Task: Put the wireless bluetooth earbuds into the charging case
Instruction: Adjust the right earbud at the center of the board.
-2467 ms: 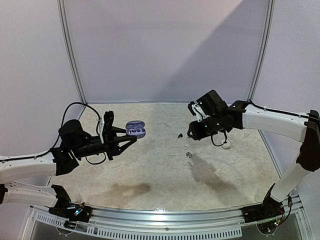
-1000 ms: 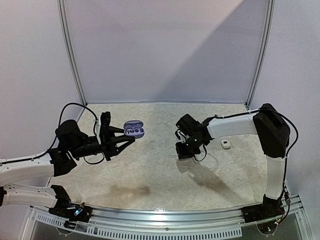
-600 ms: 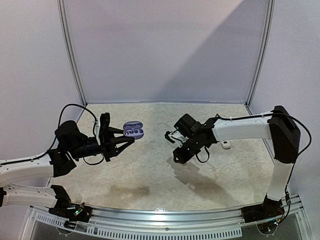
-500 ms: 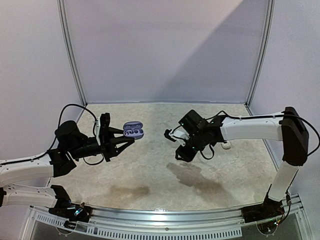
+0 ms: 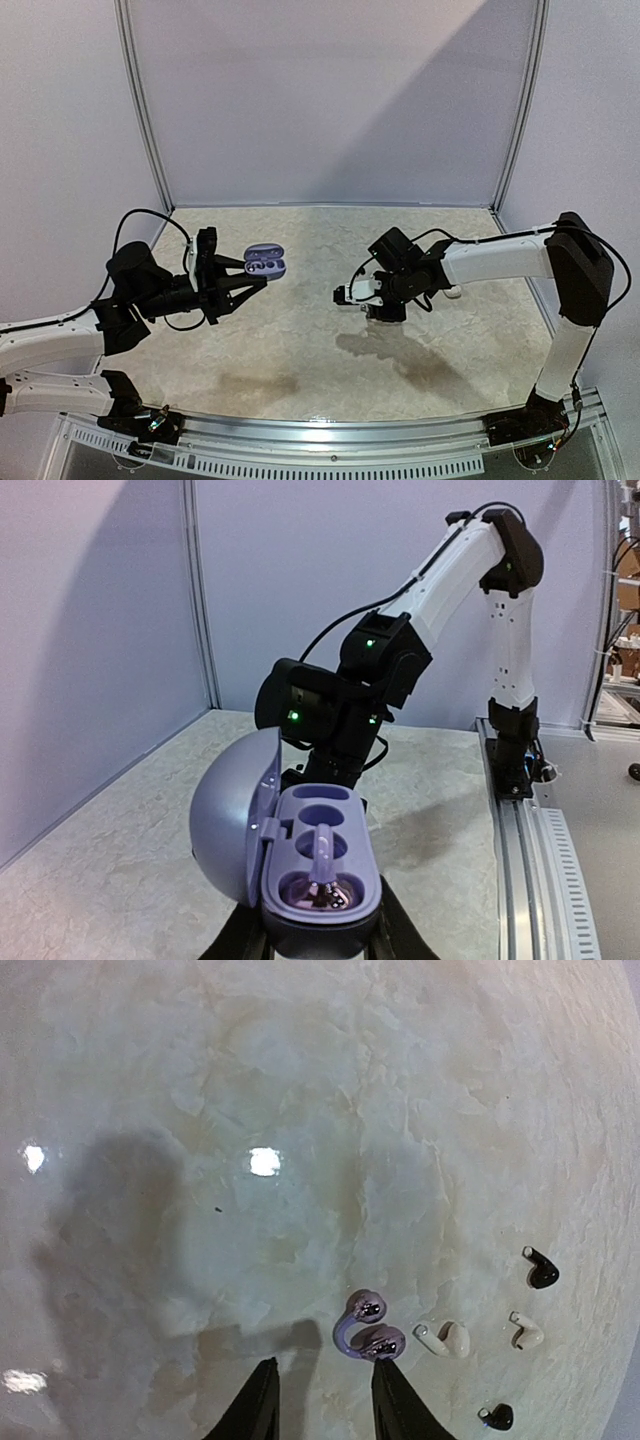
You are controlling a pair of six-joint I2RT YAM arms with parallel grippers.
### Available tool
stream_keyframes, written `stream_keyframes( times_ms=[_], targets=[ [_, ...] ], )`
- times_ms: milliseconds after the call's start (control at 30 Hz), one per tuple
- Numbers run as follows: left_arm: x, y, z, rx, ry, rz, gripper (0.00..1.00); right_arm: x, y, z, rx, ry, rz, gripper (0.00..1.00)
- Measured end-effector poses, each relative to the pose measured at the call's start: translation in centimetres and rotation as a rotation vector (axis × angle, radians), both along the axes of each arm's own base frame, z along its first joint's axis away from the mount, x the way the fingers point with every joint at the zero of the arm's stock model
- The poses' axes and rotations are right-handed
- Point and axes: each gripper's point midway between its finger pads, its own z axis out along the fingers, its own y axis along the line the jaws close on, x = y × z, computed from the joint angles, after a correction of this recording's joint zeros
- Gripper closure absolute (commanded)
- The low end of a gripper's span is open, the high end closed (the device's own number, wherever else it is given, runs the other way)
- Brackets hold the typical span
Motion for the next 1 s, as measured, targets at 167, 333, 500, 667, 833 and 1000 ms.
stream_keyframes(
  times_ms=[167, 333, 500, 667, 833, 1000],
  targets=[
    [0.1, 0.1, -0.3, 0.007, 0.007, 0.006, 1.0, 0.6, -0.2, -1.3, -0.049, -0.011, 0.057, 0.8],
    [0.2, 0.2, -0.6, 0.01, 0.011, 0.015, 1.0, 0.6, -0.5, -2.0, -0.092, -0.014, 0.1, 0.8],
    [0.4, 0.4, -0.8, 0.015, 0.017, 0.026, 1.0, 1.5, -0.2, -2.3, -0.102, -0.027, 0.11, 0.82],
    [0.4, 0.4, -0.9, 0.017, 0.019, 0.027, 1.0, 1.9, -0.6, -3.0, -0.121, -0.02, 0.115, 0.83],
    [0.4, 0.4, -1.0, 0.018, 0.02, 0.028, 1.0, 2.7, -0.8, -2.8, -0.134, -0.033, 0.11, 0.83],
    [0.5, 0.4, -1.0, 0.018, 0.02, 0.029, 1.0, 3.4, -0.5, -2.9, -0.144, -0.045, 0.111, 0.83]
  ],
)
